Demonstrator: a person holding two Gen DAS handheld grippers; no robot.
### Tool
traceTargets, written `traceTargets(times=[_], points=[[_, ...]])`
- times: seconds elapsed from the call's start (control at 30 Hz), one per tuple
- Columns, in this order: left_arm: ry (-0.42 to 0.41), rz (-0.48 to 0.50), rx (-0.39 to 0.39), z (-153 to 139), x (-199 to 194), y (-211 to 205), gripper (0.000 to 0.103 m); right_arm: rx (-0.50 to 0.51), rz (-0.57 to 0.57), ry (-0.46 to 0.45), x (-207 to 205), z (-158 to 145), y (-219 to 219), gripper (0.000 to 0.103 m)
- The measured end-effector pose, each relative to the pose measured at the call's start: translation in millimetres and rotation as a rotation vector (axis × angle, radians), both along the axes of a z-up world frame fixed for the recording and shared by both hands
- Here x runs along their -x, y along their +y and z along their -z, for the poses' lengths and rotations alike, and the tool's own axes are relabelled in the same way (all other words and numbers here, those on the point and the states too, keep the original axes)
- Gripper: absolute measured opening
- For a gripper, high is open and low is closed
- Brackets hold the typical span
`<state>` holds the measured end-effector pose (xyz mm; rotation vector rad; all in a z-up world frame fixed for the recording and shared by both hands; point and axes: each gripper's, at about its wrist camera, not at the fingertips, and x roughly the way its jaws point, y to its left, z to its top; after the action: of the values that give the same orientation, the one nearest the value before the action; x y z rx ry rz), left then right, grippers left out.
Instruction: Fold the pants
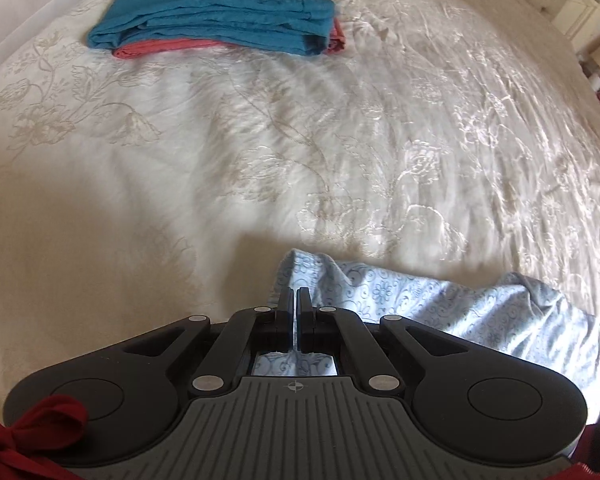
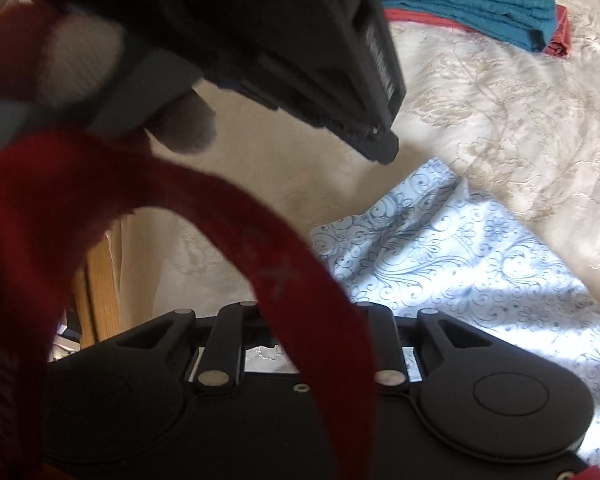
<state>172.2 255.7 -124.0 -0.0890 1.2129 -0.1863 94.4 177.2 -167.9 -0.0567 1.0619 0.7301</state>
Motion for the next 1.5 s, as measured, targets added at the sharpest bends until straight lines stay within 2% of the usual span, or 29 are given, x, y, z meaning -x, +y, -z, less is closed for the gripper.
traceTargets(times=[0.13,0.27,0.4,0.5,0.6,0.67,0.73,0.83,0.87,0.9,0.93,1.0,1.1,1.17,1.23,1.27,1.37,1.5], points=[[0.014,0.040,0.006,14,-3,-18,0.002,0.005,0.124,-0.040,6,-24,-57,0.035],[0.079,0.054,-0.021,37,7,-25,0.002,0.054,0.307,-0.073,-4,-38,-122,0.036],[0.166,0.067,-0.102,71,29,-18,0.002,0.111,0.470,-0.094,-31,-38,-179,0.036],[0.159,0.050,-0.068,76,39,-5,0.002,0.127,0.536,-0.070,-58,-31,-209,0.036],[0.165,0.039,-0.057,75,40,-2,0.002,0.144,0.532,-0.030,-76,-15,-213,0.038],[0.170,0.027,-0.054,75,39,0,0.002,0.145,0.511,0.020,-78,1,-203,0.044],[0.165,0.023,-0.056,75,41,1,0.002,0.170,0.502,0.050,-80,15,-201,0.045],[0.155,0.031,-0.065,76,46,4,0.002,0.157,0.503,0.122,-65,22,-209,0.045],[0.151,0.034,-0.068,78,46,0,0.002,0.133,0.500,0.143,-63,24,-210,0.039],[0.150,0.034,-0.067,78,46,0,0.002,0.098,0.482,0.149,-58,24,-211,0.028],[0.149,0.032,-0.066,79,47,-1,0.002,0.068,0.467,0.149,-55,21,-211,0.010],[0.150,0.021,-0.058,81,47,-3,0.002,0.006,0.492,0.119,-52,12,-215,0.010],[0.148,0.012,-0.051,83,45,-1,0.002,-0.079,0.666,0.085,-63,7,-235,0.009],[0.142,0.020,-0.057,84,46,-1,0.002,-0.050,0.761,0.078,-78,15,-241,0.009],[0.141,0.021,-0.055,81,47,-1,0.002,-0.008,0.793,0.089,-90,22,-244,0.019],[0.138,0.018,-0.053,75,47,0,0.002,0.012,0.814,0.074,-92,21,-245,0.019],[0.091,0.025,-0.065,50,51,0,0.002,0.034,0.808,-0.036,-83,1,-241,0.019],[0.007,0.096,-0.069,28,48,-10,0.002,0.034,0.712,-0.090,-59,-20,-220,0.019]])
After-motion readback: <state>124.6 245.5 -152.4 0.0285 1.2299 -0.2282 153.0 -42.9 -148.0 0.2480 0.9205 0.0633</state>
